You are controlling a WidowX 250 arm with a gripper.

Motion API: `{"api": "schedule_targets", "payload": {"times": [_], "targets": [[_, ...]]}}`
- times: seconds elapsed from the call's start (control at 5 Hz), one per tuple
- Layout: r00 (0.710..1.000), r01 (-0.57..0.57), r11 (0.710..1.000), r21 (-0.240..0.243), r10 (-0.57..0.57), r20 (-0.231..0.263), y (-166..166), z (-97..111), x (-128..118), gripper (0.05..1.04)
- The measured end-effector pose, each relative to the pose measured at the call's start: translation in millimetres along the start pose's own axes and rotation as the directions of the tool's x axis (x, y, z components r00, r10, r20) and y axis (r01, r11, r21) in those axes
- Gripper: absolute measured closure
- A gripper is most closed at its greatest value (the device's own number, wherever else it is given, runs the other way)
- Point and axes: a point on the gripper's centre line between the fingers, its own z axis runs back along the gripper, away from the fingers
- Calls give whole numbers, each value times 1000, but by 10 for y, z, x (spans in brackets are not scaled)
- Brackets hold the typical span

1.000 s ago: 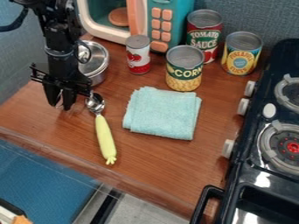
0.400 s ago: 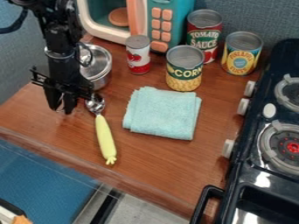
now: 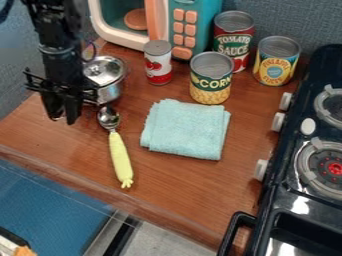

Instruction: Rotate the pot 45 degrees

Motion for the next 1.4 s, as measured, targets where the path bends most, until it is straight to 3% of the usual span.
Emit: {"api": "schedule_targets", "payload": {"times": [0.2, 0.4, 0.6, 1.0, 1.4], "targets": [[1000, -6, 1000, 1, 6, -12, 71, -4, -48, 753], [999, -11, 999, 52, 13, -37, 146, -79, -76, 753], [998, 4, 987, 158, 6, -62, 231, -338, -80, 753], [998, 5, 988, 155, 5, -61, 225, -374, -88, 753], [998, -3, 995, 102, 9, -58, 209, -176, -261, 753]]}}
